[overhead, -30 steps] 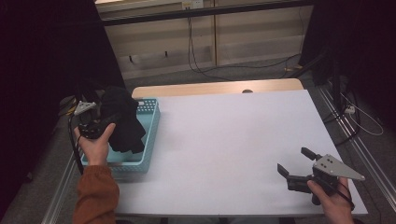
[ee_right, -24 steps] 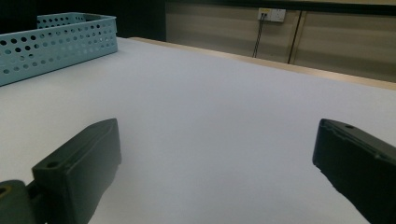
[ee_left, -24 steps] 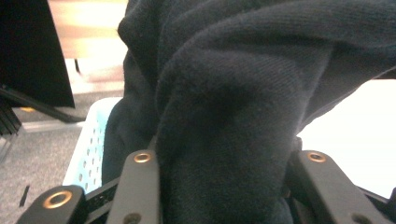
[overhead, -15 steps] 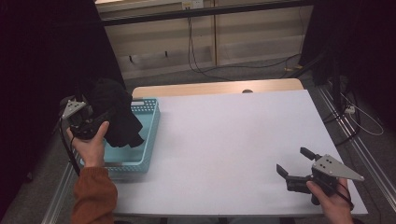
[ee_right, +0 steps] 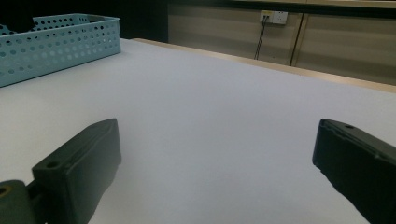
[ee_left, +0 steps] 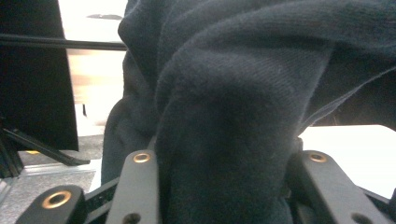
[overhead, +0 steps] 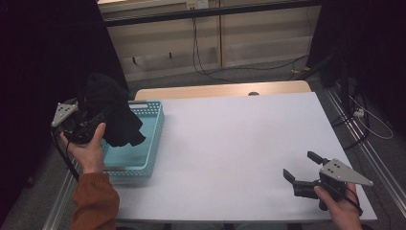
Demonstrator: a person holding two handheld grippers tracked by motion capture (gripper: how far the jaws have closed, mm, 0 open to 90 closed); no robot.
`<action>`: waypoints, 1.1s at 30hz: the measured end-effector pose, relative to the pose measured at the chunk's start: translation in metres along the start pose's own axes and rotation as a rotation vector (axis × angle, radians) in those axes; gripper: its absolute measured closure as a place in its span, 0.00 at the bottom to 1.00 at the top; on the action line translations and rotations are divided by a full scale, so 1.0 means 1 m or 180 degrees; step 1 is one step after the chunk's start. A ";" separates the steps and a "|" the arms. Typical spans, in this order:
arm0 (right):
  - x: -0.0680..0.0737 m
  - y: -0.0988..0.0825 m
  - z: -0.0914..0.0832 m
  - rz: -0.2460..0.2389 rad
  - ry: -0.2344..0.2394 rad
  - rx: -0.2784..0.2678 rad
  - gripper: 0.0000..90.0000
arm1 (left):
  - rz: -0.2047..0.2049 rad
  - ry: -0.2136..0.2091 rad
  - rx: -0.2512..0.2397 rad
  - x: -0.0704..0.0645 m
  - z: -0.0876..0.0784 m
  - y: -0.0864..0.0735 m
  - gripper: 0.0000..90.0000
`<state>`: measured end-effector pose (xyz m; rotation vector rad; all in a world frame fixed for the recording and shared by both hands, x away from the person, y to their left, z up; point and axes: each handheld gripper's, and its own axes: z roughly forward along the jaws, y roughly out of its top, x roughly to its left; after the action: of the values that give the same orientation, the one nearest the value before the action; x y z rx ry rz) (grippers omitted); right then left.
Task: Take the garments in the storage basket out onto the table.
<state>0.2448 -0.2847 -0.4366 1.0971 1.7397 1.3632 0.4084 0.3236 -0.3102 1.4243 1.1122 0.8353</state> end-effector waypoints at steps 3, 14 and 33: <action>0.000 0.000 -0.001 0.0011 0.0001 -0.0006 0.01 | -0.0043 0.0012 -0.0052 0.002 -0.006 0.002 0.65; 0.001 0.000 -0.002 0.0001 0.0011 -0.0014 0.01 | 0.0001 -0.0066 -0.0300 -0.003 -0.029 0.021 0.65; 0.001 0.000 -0.002 -0.0017 0.0031 -0.0025 0.01 | 0.0106 -0.0417 -0.0352 -0.033 -0.037 0.040 0.65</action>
<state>0.2431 -0.2847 -0.4362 1.0826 1.7417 1.3733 0.3710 0.3058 -0.2617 1.3879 0.9318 0.8029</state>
